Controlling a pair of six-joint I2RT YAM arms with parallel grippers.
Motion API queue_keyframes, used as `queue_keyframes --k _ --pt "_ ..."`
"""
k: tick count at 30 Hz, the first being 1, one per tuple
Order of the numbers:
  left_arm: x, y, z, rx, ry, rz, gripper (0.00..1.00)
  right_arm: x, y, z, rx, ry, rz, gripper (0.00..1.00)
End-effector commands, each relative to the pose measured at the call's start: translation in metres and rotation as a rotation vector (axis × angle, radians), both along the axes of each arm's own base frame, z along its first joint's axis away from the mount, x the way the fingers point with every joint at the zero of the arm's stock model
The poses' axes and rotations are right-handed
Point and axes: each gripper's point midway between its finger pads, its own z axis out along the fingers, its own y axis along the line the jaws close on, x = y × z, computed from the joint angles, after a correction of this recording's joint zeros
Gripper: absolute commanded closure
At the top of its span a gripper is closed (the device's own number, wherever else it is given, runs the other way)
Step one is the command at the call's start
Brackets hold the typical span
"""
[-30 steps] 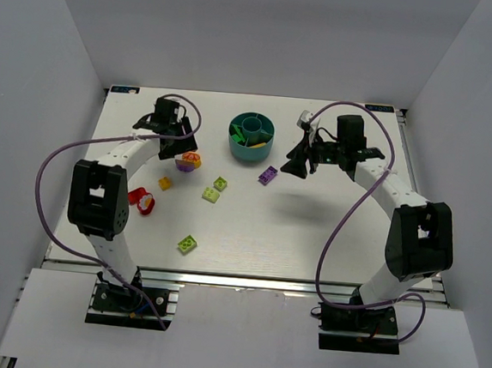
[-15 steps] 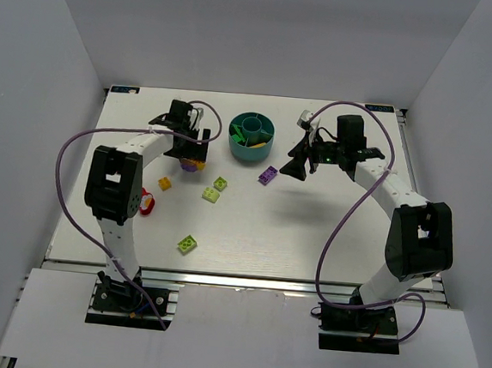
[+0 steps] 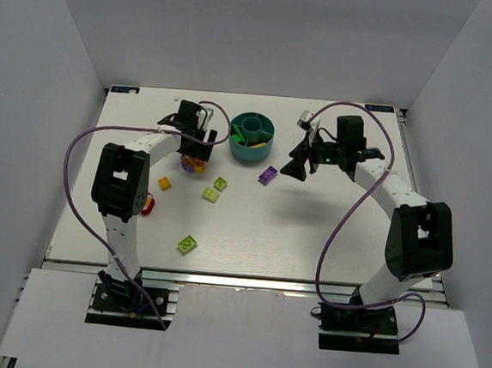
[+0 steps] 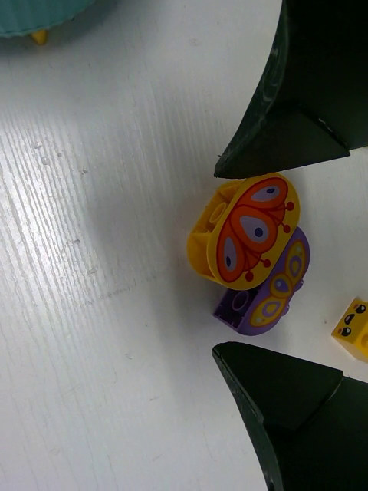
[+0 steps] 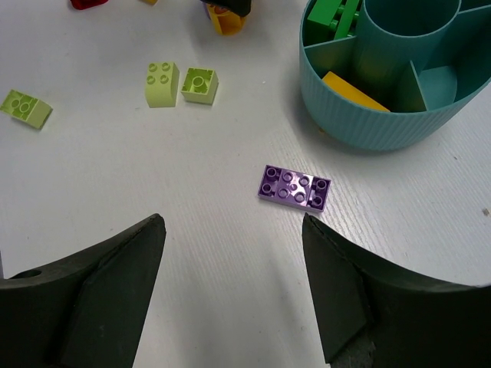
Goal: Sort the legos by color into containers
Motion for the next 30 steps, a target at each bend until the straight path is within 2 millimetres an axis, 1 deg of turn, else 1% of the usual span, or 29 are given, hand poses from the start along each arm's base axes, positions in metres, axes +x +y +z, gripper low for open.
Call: queue_keyframes --k 1,6,7,9,10,11,12,13,15,16,18,22,25,30 --pt "0.008 0.0 0.04 -0.001 -0.118 -0.027 0.04 0.0 0.0 0.001 0.008 0.008 -0.002 0.23" --pt "0.005 -0.011 0.045 -0.039 -0.127 -0.088 0.04 0.002 0.001 0.001 0.012 0.016 -0.005 0.23" --pt "0.005 -0.018 0.047 -0.067 -0.13 -0.112 0.04 0.002 0.001 0.001 0.011 0.016 -0.005 0.23" --pt "0.004 -0.024 0.049 -0.092 -0.137 -0.133 0.04 0.002 0.0 0.002 0.011 0.015 -0.006 0.23" --pt "0.005 -0.029 0.057 -0.11 -0.16 -0.145 0.04 0.001 0.001 0.001 0.009 0.015 -0.007 0.23" --pt "0.004 -0.032 0.059 -0.117 -0.169 -0.163 0.04 0.0 0.0 0.0 0.007 0.017 -0.008 0.23" --pt "0.001 -0.037 0.06 -0.132 -0.17 -0.186 0.04 0.0 -0.001 0.0 0.006 0.017 -0.009 0.23" --pt "0.0 -0.042 0.065 -0.136 -0.184 -0.205 0.04 0.0 -0.001 -0.001 0.004 0.018 -0.011 0.23" --pt "-0.006 -0.051 0.065 -0.151 -0.184 -0.27 0.04 -0.002 -0.002 -0.002 0.002 0.021 -0.012 0.23" --pt "-0.009 -0.054 0.069 -0.152 -0.193 -0.294 0.04 -0.003 -0.001 -0.002 0.002 0.021 -0.009 0.23" --pt "-0.014 -0.058 0.068 -0.138 -0.198 -0.353 0.04 -0.003 -0.002 -0.003 0.001 0.024 -0.012 0.22" --pt "-0.025 -0.06 0.058 -0.092 -0.182 -0.44 0.04 -0.003 -0.002 -0.004 0.0 0.027 -0.01 0.22" --pt "-0.027 -0.061 0.054 -0.041 -0.181 -0.515 0.03 -0.003 -0.001 -0.004 0.001 0.029 -0.008 0.22" --pt "-0.017 -0.054 0.05 0.055 -0.201 -0.561 0.03 -0.003 -0.002 -0.003 -0.003 0.027 -0.009 0.22"
